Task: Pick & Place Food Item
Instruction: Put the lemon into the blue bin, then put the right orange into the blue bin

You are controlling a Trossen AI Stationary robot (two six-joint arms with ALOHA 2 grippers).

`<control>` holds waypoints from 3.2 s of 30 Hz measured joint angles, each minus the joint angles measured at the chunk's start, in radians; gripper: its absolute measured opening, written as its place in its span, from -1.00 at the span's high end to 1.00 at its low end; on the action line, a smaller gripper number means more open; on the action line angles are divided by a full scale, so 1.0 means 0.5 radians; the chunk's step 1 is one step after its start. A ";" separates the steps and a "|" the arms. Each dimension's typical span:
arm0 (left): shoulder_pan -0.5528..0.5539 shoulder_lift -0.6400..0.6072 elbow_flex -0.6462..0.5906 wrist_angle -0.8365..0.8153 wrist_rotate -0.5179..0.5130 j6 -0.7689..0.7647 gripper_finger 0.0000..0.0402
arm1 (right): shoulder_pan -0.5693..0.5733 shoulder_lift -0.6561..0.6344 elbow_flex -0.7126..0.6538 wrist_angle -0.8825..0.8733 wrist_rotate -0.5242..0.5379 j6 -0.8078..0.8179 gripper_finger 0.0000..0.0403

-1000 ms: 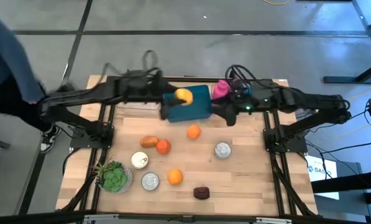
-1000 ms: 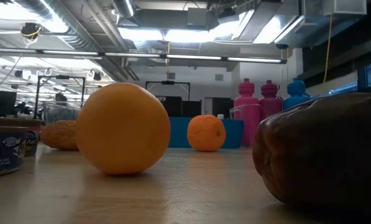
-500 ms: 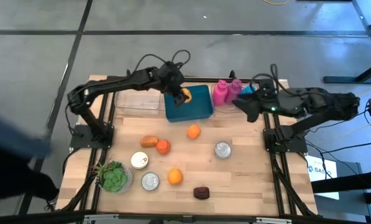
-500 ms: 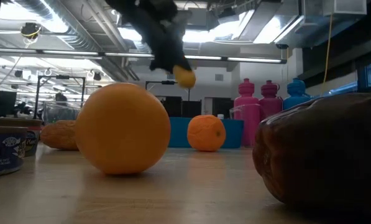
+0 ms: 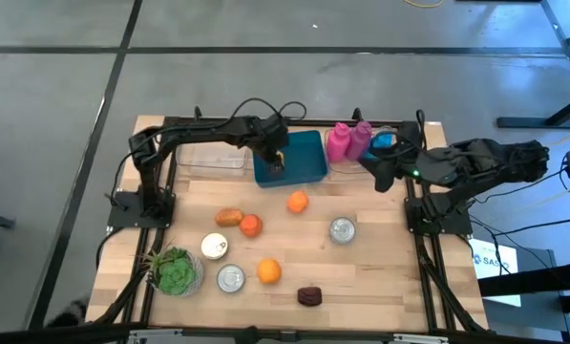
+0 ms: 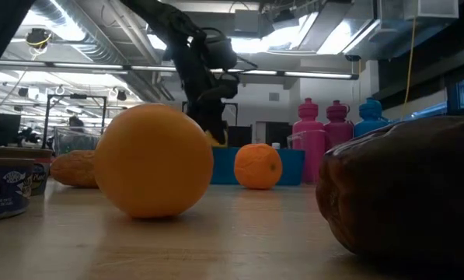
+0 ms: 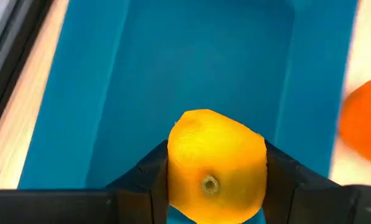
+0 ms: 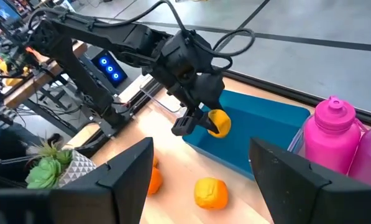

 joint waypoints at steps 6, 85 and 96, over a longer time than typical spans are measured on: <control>0.000 0.063 0.000 -0.007 -0.038 0.036 0.22 | 0.000 0.040 0.000 -0.024 -0.006 -0.006 -0.30; -0.707 -2.054 -1.080 0.841 -0.253 -0.736 -0.65 | -0.404 1.502 -0.087 0.637 -0.752 -0.505 -0.59; -0.708 -2.067 -1.099 0.821 -0.085 -0.787 -0.65 | -0.482 1.665 -0.086 0.644 -0.810 -0.465 -0.61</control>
